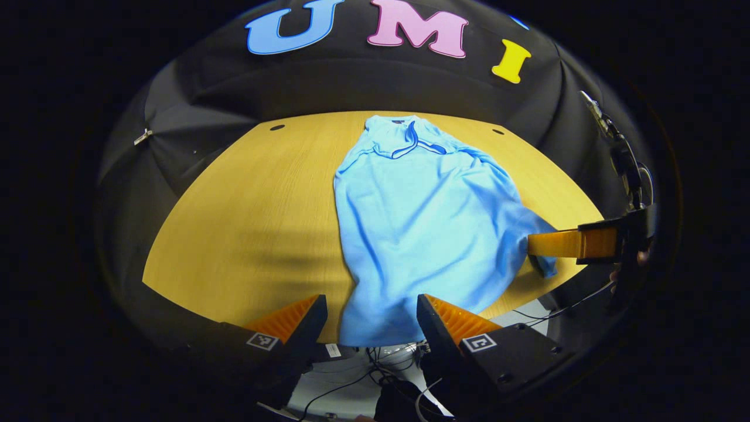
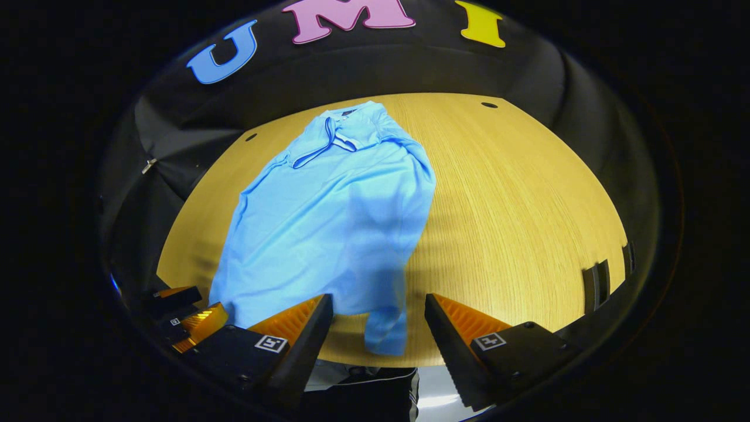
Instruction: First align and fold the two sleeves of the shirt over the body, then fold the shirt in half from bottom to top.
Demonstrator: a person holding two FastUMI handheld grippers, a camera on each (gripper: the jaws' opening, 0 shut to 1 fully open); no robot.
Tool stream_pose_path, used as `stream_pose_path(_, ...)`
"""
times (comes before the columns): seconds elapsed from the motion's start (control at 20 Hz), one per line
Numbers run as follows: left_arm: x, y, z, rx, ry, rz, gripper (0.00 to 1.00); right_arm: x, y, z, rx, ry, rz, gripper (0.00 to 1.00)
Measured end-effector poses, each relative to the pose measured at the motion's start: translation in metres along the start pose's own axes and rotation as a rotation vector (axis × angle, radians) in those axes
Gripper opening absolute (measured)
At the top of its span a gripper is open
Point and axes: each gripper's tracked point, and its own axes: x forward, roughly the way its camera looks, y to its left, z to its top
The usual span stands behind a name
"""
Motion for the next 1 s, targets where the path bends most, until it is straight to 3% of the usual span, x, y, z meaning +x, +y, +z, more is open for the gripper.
stream_pose_path(0.05,0.002,0.001,-0.005,-0.01,0.009,0.0,0.92,0.001,0.0,-0.002,0.004,-0.001,-0.007,0.99)
stream_pose_path(0.1,0.004,0.003,-0.008,-0.017,0.017,0.003,0.98,0.003,-0.001,-0.004,0.008,0.0,-0.016,0.99)
stream_pose_path(0.3,0.006,0.004,-0.017,0.017,0.029,0.028,0.98,0.006,0.0,-0.012,0.011,0.009,-0.029,0.99)
stream_pose_path(0.45,0.009,0.002,-0.015,0.02,0.03,0.022,0.99,0.009,0.0,-0.015,-0.047,0.008,-0.058,0.99)
stream_pose_path(0.55,0.011,-0.003,-0.013,0.021,0.035,0.016,0.96,0.01,-0.008,-0.017,-0.103,0.02,-0.106,0.92)
stream_pose_path(0.65,0.013,-0.013,-0.011,0.05,0.022,-0.007,0.77,0.012,-0.005,-0.015,-0.093,0.017,-0.103,0.65)
stream_pose_path(0.7,0.014,-0.017,-0.01,0.058,0.015,-0.015,0.64,0.014,-0.005,-0.015,-0.092,0.024,-0.097,0.48)
stream_pose_path(0.75,0.017,-0.019,-0.008,0.062,0.008,-0.021,0.52,0.013,-0.006,-0.014,-0.104,0.029,-0.091,0.41)
stream_pose_path(0.8,0.017,-0.024,-0.008,0.065,0.006,-0.027,0.35,0.013,-0.006,-0.015,-0.106,0.042,-0.086,0.27)
stream_pose_path(0.85,0.017,-0.027,-0.008,0.064,0.01,-0.023,0.23,0.013,-0.006,-0.014,-0.1,0.048,-0.083,0.14)
stream_pose_path(0.9,0.019,-0.027,-0.007,0.06,0.008,-0.012,0.12,0.013,-0.005,-0.014,-0.098,0.052,-0.075,0.11)
stream_pose_path(1.0,0.018,-0.026,-0.006,0.029,0.025,-0.002,0.07,0.014,-0.006,-0.014,-0.097,0.063,-0.055,0.06)
